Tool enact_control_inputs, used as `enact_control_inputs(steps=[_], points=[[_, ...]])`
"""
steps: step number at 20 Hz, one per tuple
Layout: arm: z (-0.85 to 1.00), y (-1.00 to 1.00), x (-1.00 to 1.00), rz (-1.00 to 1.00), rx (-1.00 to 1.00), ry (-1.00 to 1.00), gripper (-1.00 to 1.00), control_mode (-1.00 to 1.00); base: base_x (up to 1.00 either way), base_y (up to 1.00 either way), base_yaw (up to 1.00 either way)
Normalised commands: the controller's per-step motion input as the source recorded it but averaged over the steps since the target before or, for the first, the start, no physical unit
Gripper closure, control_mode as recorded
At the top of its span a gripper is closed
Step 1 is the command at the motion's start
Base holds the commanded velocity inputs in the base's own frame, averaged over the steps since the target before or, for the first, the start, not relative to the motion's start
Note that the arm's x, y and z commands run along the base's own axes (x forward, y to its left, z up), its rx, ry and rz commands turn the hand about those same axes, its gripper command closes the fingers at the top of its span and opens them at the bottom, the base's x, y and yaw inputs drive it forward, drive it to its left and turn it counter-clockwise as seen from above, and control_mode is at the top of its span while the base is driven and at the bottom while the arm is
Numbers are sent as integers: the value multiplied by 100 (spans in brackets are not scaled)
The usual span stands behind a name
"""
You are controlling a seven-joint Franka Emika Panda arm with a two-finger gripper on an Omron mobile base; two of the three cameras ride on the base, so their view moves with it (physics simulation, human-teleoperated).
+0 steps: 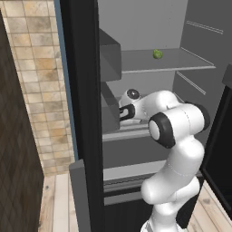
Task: Move the broccoli and brussel sprout from the second highest shelf to the top shelf to make space. Then, place the pitcher from the counter on the cleared second highest shelf.
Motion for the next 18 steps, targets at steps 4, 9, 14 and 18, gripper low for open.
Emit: enact_control_inputs(steps=[4,9,14,18], points=[[-22,2,37,0,0,0,-100,-100,0,0,0],[-50,9,9,0,0,4,-100,-100,0,0,0],[-73,24,-17,0,-3,11,-100,-100,0,0,0],[-74,26,-37,0,-5,9,-100,-100,0,0,0]])
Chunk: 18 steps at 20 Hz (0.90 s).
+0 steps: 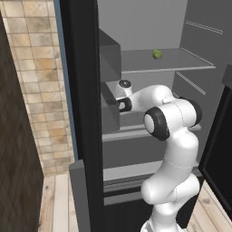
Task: Move the broccoli and brussel sprout from the second highest shelf to the top shelf to make space. Then, place the pitcher from the counter on the cleared second highest shelf.
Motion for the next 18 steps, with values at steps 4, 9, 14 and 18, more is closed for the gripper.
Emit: enact_control_inputs(steps=[4,9,14,18], points=[[-76,29,-42,0,-5,6,100,-100,0,0,0],[-76,31,-48,0,-5,5,100,-100,0,0,0],[-66,6,-72,0,-2,0,100,-100,0,0,0],[-55,0,-100,0,0,-15,100,-100,0,0,0]])
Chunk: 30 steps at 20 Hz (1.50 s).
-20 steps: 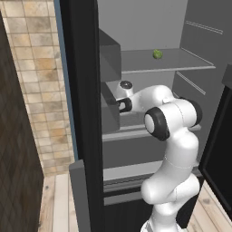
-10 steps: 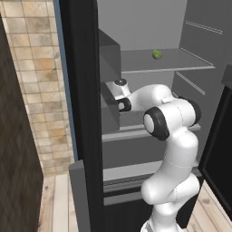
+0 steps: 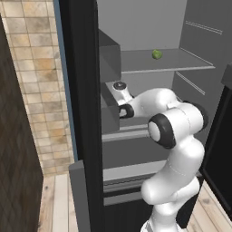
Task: Move the broccoli and brussel sprout from the second highest shelf to the top shelf to make space. Then, place the pitcher from the counter on the cleared second highest shelf.
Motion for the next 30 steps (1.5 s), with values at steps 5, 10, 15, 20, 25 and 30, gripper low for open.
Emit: enact_control_inputs(steps=[5,10,15,20,25,30], points=[[-13,-1,-100,0,0,-22,100,-100,0,0,0],[73,-42,-99,-1,4,-14,100,-100,0,0,0],[100,-71,-91,-7,0,-2,100,-100,0,0,0],[100,-31,-64,-2,0,0,100,-100,0,0,0],[100,-1,-38,0,0,-4,100,-100,0,0,0],[100,0,-8,0,0,-7,100,-100,0,0,0]])
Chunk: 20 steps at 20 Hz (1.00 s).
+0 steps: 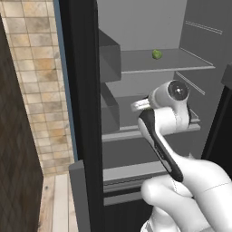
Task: Move the broccoli and brussel sprout from the second highest shelf to the top shelf to make space. Then, place the pitcher from the counter on the cleared second highest shelf.
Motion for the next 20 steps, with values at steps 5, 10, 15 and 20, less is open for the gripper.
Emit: enact_control_inputs(steps=[5,10,15,20], points=[[100,0,0,0,0,-10,100,-100,0,0,0],[100,0,8,0,0,-10,100,-100,0,0,0],[70,0,34,0,0,-16,100,-100,0,0,0],[20,-5,65,0,0,-8,100,-100,0,0,0]])
